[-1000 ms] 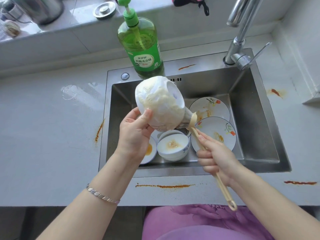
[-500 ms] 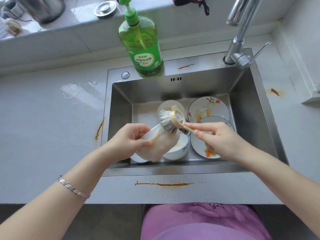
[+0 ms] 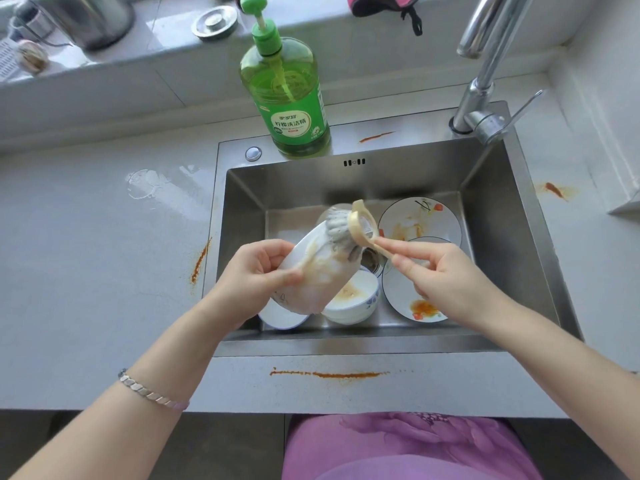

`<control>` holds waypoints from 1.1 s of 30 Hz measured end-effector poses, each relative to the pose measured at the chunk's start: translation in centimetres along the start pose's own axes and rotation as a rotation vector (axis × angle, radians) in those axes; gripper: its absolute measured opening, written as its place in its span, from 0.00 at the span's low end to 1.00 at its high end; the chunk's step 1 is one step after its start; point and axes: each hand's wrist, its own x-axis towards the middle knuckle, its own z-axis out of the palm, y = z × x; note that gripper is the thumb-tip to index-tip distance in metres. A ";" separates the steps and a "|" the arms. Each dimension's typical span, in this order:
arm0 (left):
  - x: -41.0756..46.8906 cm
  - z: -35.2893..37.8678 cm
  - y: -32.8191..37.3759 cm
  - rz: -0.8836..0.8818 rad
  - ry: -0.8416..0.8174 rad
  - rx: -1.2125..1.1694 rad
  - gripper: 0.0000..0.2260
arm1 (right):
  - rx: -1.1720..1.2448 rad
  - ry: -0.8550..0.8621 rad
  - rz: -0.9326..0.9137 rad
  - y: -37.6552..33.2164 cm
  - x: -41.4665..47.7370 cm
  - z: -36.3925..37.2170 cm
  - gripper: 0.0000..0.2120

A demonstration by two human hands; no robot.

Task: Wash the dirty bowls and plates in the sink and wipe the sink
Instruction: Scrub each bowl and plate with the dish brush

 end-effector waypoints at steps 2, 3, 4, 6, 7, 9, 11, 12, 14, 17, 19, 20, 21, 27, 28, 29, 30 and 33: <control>0.2 -0.1 0.0 0.003 0.043 -0.066 0.14 | 0.010 0.026 -0.006 -0.1 0.1 0.1 0.16; 0.3 -0.1 0.1 -0.011 0.069 -0.119 0.15 | 0.036 0.058 0.032 0.5 0.6 0.0 0.16; 0.5 0.0 0.1 -0.031 0.103 -0.182 0.14 | 0.060 0.090 0.081 1.0 1.0 0.0 0.16; 0.8 0.4 0.1 -0.070 0.182 -0.318 0.11 | 0.105 0.138 0.152 2.0 1.5 0.3 0.16; 0.9 0.7 0.1 -0.094 0.230 -0.382 0.09 | 0.121 0.145 0.157 2.3 1.5 0.6 0.16; 1.3 1.4 0.2 -0.141 0.334 -0.489 0.05 | 0.121 0.128 0.136 2.6 1.1 1.7 0.16; 1.8 2.0 0.3 -0.164 0.419 -0.524 0.07 | 0.111 0.111 0.107 2.7 0.4 2.8 0.17; 2.0 2.2 0.4 -0.171 0.452 -0.518 0.07 | 0.107 0.111 0.091 2.7 0.1 3.3 0.17; 2.2 2.4 0.4 -0.187 0.499 -0.503 0.07 | 0.090 0.124 0.050 2.2 -0.3 4.1 0.17; 2.3 2.8 0.2 -0.221 0.490 -0.472 0.06 | 0.083 0.187 0.001 1.3 0.5 3.9 0.16; 2.0 3.1 0.0 -0.236 0.459 -0.468 0.07 | 0.080 0.211 0.015 1.4 1.7 3.3 0.17; 1.9 3.2 0.0 -0.238 0.455 -0.482 0.07 | 0.077 0.208 0.035 1.7 2.1 3.0 0.17; 1.8 3.2 0.1 -0.237 0.458 -0.503 0.07 | 0.067 0.202 0.058 2.2 2.3 2.9 0.17; 2.4 2.7 -0.5 -0.266 0.561 -0.501 0.06 | 0.077 0.067 0.054 2.8 -0.2 4.3 0.17; 2.4 2.8 -0.7 -0.281 0.561 -0.505 0.06 | 0.075 0.081 0.036 2.4 0.0 4.2 0.17; 2.4 3.1 -0.8 -0.295 0.547 -0.502 0.07 | 0.074 0.114 0.025 2.1 0.5 4.0 0.17; 2.4 3.3 -0.9 -0.309 0.527 -0.488 0.06 | 0.074 0.157 0.023 2.0 1.3 3.7 0.16; 2.5 3.5 -1.2 -0.329 0.483 -0.451 0.05 | 0.037 0.183 0.075 2.9 3.2 3.0 0.16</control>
